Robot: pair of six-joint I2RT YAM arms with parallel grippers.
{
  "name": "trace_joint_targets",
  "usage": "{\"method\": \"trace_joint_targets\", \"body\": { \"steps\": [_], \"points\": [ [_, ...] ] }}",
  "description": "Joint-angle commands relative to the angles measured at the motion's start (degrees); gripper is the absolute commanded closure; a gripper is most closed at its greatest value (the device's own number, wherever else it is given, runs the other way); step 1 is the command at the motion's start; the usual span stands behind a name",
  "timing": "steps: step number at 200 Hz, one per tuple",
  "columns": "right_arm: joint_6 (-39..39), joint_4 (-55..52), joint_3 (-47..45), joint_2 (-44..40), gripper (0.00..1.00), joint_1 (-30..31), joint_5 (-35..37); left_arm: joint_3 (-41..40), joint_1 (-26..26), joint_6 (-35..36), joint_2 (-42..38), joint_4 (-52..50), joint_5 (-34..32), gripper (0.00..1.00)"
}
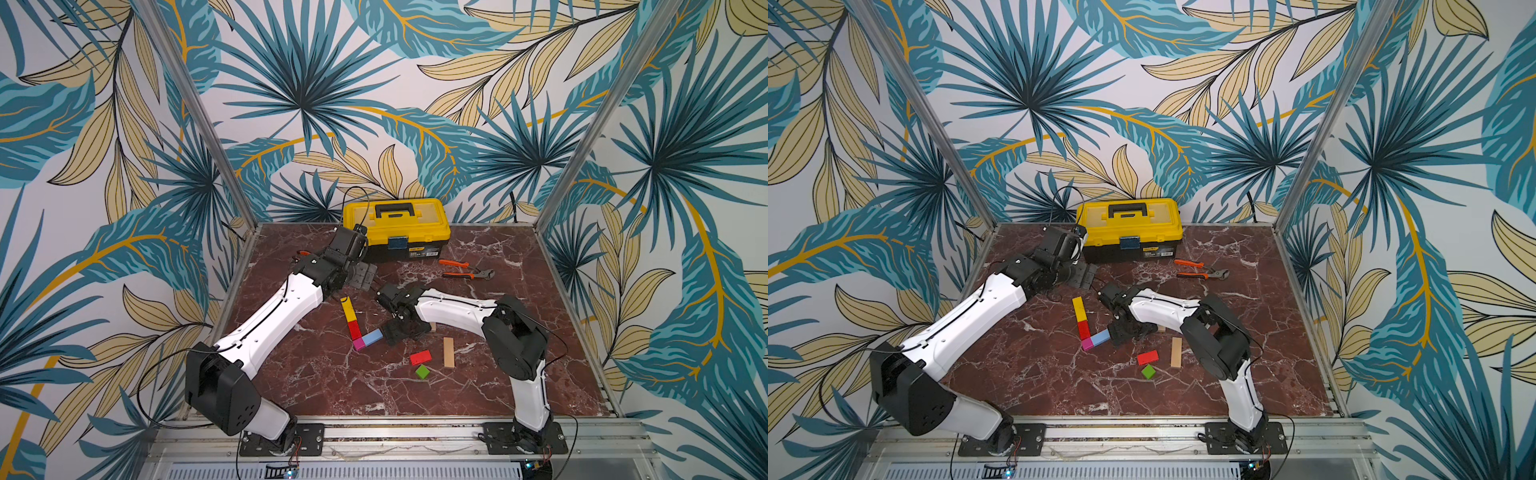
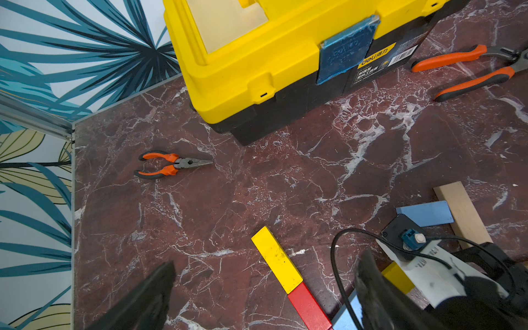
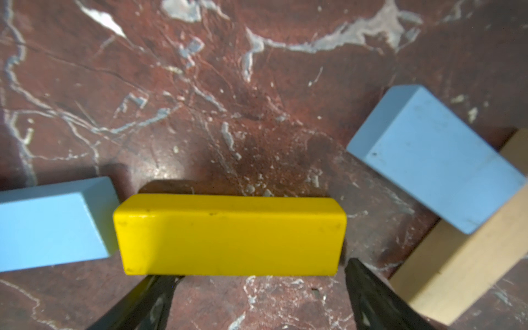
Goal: Assemble the letter v with building blocks
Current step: Assemble the building block at the center of the board.
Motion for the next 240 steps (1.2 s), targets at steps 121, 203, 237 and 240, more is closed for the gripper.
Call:
{"method": "trace_joint_targets", "body": {
  "steps": [121,203,237,240],
  "points": [
    [-4.31,-0.41,0.81,0.25,0.07,-0.26,-0.57,-1.04,0.43,-0.27,-1.12,0.46,0.9,0.01],
    [-1.25,2.62,-6.45,-7.47,0.06,-3.75,-2.03,-0.86,0.46,-0.17,-0.9,0.46,1.08,0.01],
    [0.11,2.27,-6.12,-6.37,0.06,-4.06,-1.53,-0.77,0.47,-0.23,-1.07,0.49,1.16,0.01],
    [0.22,2.18,-6.06,-6.26,0.06,-4.04,-1.31,-0.77,0.49,-0.23,-1.07,0.48,1.16,0.01]
  ]
}}
